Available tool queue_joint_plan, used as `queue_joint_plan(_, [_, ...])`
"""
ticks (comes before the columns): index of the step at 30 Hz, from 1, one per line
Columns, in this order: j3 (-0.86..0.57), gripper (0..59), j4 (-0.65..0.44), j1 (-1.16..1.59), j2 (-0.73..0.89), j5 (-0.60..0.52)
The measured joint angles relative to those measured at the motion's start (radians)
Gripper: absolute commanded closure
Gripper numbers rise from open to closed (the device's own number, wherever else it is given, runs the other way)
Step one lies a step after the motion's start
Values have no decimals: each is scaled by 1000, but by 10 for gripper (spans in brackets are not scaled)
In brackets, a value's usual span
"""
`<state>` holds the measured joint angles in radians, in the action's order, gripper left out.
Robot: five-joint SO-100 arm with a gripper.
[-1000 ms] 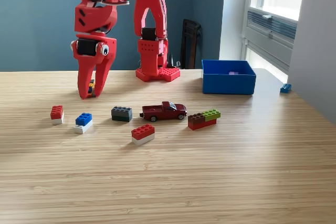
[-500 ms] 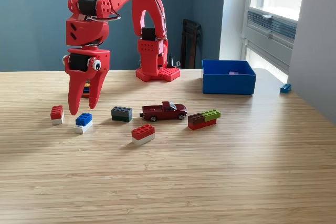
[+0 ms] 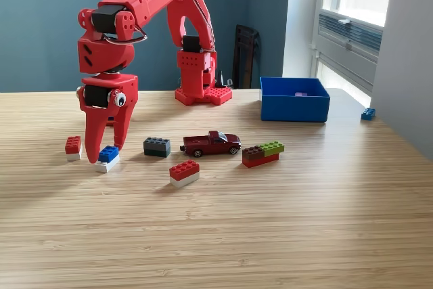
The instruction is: Grasp a lego block and put it in the bin.
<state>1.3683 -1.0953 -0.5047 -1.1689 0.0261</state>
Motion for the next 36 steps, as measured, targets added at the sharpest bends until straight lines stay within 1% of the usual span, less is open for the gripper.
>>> queue_joint_plan(5, [-61,352,-55,0,46,0])
queue_joint_plan(12, [-155,425,-126,0,117,-9])
queue_joint_plan(13, [-167,444,-137,0,124,-9])
queue_joint_plan(16, [-199,538,-158,0,144,-9])
queue_joint_plan(18, [-210,584,-163,0,150,-9])
queue_joint_plan(29, [-213,586,-172,0,152,-32])
queue_joint_plan(34, [-155,586,-175,15,150,-41])
queue_joint_plan(36, [-133,586,-204,32,149,-43])
